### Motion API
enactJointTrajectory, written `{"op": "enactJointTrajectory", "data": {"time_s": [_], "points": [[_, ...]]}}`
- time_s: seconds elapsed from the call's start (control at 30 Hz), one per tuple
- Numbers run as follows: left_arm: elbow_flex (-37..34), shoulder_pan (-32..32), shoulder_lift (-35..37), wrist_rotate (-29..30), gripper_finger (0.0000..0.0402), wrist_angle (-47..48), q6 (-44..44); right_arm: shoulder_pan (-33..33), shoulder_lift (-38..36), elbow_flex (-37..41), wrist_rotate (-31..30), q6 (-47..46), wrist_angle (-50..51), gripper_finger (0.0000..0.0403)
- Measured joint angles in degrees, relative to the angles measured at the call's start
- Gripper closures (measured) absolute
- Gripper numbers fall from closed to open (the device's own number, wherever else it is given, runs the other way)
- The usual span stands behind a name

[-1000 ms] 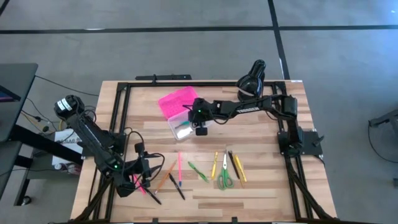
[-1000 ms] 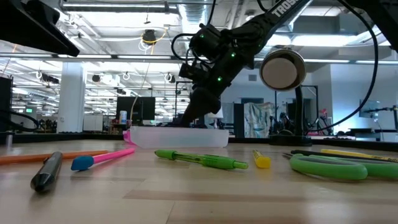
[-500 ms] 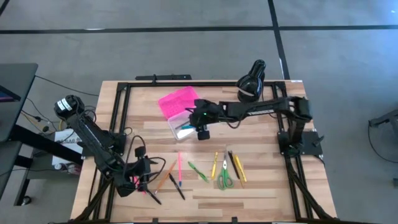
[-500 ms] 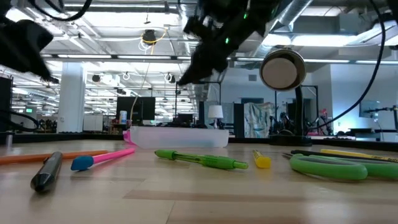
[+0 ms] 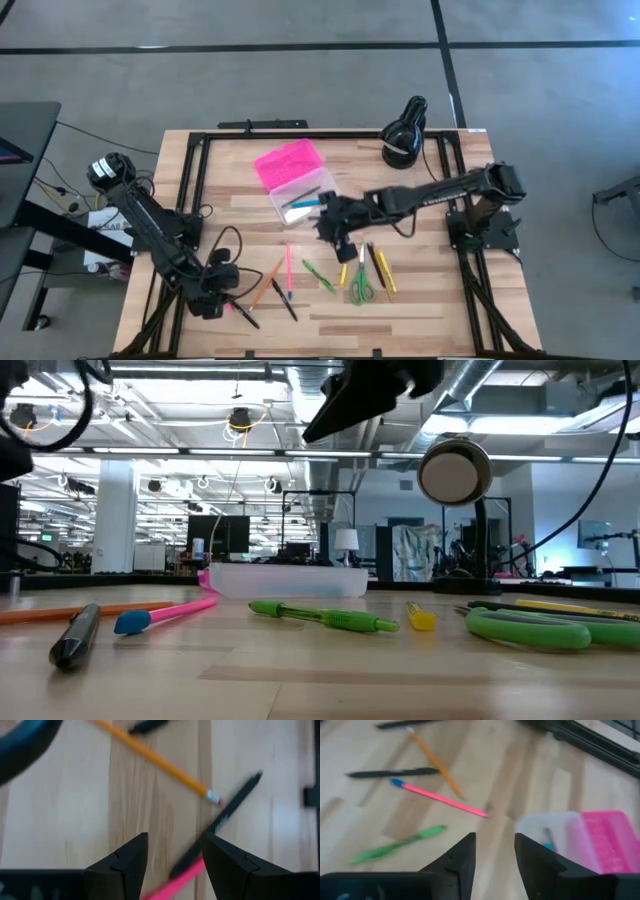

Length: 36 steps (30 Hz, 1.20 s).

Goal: Pick & place school supplies into a supply box
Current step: Put the pink pen into the black supply box

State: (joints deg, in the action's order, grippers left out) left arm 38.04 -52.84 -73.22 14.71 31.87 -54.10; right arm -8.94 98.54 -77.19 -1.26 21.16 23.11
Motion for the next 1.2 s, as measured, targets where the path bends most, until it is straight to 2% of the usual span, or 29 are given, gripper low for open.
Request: {"op": "enactJointTrajectory", "data": {"time_s": [0.13, 0.27, 0.37, 0.47, 0.63, 0.83, 1.2], "points": [[0.0, -0.9, 0.0, -4.1, 0.0223, 3.7, -2.8, -3.7, 0.0, 0.0, -0.1, -1.7, 0.2, 0.0276], [0.0, -2.4, 0.0, -3.5, 0.0223, 4.6, -3.7, -6.7, 0.0, 0.0, -0.2, -3.3, 0.3, 0.0279], [0.0, -3.6, -0.5, -0.8, 0.0223, 4.6, -2.0, -8.8, 0.0, 0.0, -0.3, -4.4, 0.4, 0.0282], [0.0, -4.1, -2.8, -0.5, 0.0223, 4.7, 0.6, -10.5, 0.0, 0.0, -0.7, -4.7, 0.4, 0.0284], [0.0, -4.1, -8.1, -4.7, 0.0223, 4.4, 3.8, -13.0, 0.0, 0.0, -3.8, -4.9, 0.4, 0.0285], [0.2, -4.1, -11.0, -8.4, 0.0223, 4.1, 3.3, -14.0, 0.0, 0.0, -5.2, -6.1, 0.5, 0.0285], [0.2, -3.7, -11.1, -6.4, 0.0235, 3.3, 3.2, -13.9, 0.0, 0.0, -5.3, -6.8, 0.4, 0.0285]]}}
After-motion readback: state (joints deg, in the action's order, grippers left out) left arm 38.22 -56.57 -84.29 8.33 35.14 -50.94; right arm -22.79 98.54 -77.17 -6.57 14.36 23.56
